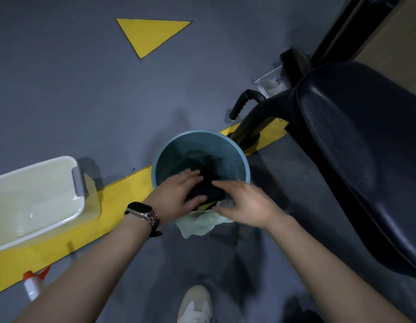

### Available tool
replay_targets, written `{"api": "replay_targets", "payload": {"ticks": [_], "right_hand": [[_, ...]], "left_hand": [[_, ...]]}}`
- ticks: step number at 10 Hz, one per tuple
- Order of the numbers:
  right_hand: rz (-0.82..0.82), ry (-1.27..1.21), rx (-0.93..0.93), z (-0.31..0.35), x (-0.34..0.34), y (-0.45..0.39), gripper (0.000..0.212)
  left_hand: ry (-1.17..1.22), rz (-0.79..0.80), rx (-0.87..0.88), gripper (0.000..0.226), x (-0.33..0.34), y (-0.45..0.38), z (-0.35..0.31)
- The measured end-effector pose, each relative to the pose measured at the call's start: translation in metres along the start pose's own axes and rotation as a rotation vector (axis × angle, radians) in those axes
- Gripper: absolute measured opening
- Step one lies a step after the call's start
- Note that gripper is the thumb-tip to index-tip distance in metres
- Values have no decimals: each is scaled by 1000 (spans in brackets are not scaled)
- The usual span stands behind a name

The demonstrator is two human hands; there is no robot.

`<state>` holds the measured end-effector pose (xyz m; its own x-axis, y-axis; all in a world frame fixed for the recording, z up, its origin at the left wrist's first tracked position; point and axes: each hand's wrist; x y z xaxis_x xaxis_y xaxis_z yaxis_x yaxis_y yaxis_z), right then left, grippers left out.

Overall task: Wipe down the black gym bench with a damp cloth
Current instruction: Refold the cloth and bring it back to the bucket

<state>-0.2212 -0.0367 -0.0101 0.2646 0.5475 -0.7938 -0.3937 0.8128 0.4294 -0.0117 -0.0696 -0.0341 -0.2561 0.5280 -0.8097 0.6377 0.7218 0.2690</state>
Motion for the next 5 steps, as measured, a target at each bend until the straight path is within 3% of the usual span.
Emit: {"api": "replay_targets", "payload": {"ticks": [1, 3, 4, 5], "right_hand": [[155, 165, -59, -7, 13, 11, 65], [55, 187, -123, -21, 25, 12, 41], [31, 179, -77, -23, 20, 16, 46], [102, 172, 29, -15, 11, 28, 59]], "left_hand": [[-110, 326, -28, 71, 4, 11, -7], [-373, 361, 51, 41, 13, 21, 8], [-358, 349, 42, 56, 16, 24, 17], [-346, 266, 70, 95, 10, 33, 19]]}}
Point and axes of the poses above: each hand's wrist, its own y-axis away from the middle knuckle, its own x-axis out of the palm, z = x × y, and after that the axes turned 9 degrees about z, right-handed
